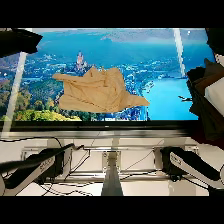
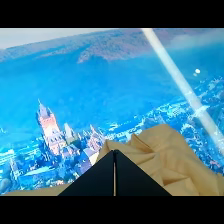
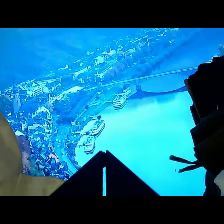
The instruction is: Fold the clothes and pants, and hang the long-sleeved shirts on hangers.
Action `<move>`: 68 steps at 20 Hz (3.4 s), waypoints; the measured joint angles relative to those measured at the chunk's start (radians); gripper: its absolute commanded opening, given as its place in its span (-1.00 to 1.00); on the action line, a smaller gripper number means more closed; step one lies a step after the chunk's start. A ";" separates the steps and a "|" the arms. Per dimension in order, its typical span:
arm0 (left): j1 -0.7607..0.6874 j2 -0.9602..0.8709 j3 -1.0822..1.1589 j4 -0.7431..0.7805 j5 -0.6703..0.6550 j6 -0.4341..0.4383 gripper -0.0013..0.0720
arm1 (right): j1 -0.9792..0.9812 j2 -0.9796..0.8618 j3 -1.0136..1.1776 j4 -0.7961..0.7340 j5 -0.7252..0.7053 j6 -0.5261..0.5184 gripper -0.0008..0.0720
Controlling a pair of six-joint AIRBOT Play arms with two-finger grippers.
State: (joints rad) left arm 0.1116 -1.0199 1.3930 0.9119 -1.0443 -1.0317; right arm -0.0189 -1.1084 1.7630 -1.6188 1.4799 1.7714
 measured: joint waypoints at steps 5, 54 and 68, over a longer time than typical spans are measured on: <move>0.000 -0.002 0.000 -0.002 0.012 0.000 -0.93 | 0.000 -0.013 -0.001 -0.013 -0.106 -0.105 -0.94; 0.349 0.151 -0.439 -0.066 -0.151 0.075 -0.94 | 0.029 -0.431 -0.554 0.735 -0.364 -0.839 0.25; 0.350 0.344 -0.437 0.273 -0.170 -0.113 -0.94 | 0.356 -0.436 -0.746 0.809 -0.551 -0.782 0.26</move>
State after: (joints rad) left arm 0.4618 -0.6762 0.9558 1.1851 -1.2144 -1.1446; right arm 0.3374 -1.5444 1.0168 -0.8097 0.9291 0.9890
